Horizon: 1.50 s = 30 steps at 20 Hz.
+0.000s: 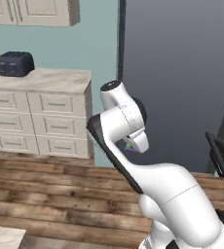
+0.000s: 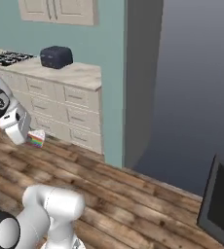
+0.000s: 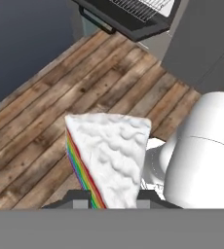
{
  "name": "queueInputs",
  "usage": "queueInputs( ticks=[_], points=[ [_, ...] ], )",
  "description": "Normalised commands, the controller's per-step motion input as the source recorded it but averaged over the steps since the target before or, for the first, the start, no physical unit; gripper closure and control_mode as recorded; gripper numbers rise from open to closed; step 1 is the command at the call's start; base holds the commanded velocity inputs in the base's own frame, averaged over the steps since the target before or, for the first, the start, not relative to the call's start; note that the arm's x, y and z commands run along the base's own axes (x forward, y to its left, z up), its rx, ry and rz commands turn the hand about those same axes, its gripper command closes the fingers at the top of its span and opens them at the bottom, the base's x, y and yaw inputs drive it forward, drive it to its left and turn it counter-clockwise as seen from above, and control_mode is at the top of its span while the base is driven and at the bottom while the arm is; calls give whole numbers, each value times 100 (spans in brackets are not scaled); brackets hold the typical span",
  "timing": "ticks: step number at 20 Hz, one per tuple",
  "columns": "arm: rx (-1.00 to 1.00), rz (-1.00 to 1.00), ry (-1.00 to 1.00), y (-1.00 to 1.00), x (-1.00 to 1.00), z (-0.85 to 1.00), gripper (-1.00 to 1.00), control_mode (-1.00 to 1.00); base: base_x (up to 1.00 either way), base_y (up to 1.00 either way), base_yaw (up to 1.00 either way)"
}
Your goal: Take the baked cake out of the oven and place it on the plate for cooling. Then close the oven door.
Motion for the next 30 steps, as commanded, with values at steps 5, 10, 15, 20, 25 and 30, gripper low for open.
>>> queueInputs(
  ticks=[5, 10, 15, 20, 25, 30],
  points=[
    [0, 0, 0, 0, 0, 0, 100, 100, -60, 0, 67],
    [0, 0, 0, 0, 0, 0, 100, 100, -52, 18, 66],
    [0, 0, 0, 0, 0, 0, 100, 100, -43, 46, 61],
    [0, 0, 0, 0, 0, 0, 100, 100, -27, 70, 52],
    [0, 0, 0, 0, 0, 0, 100, 100, -8, 84, 43],
    [0, 0, 0, 0, 0, 0, 100, 100, -1, 97, 39]
  ],
)
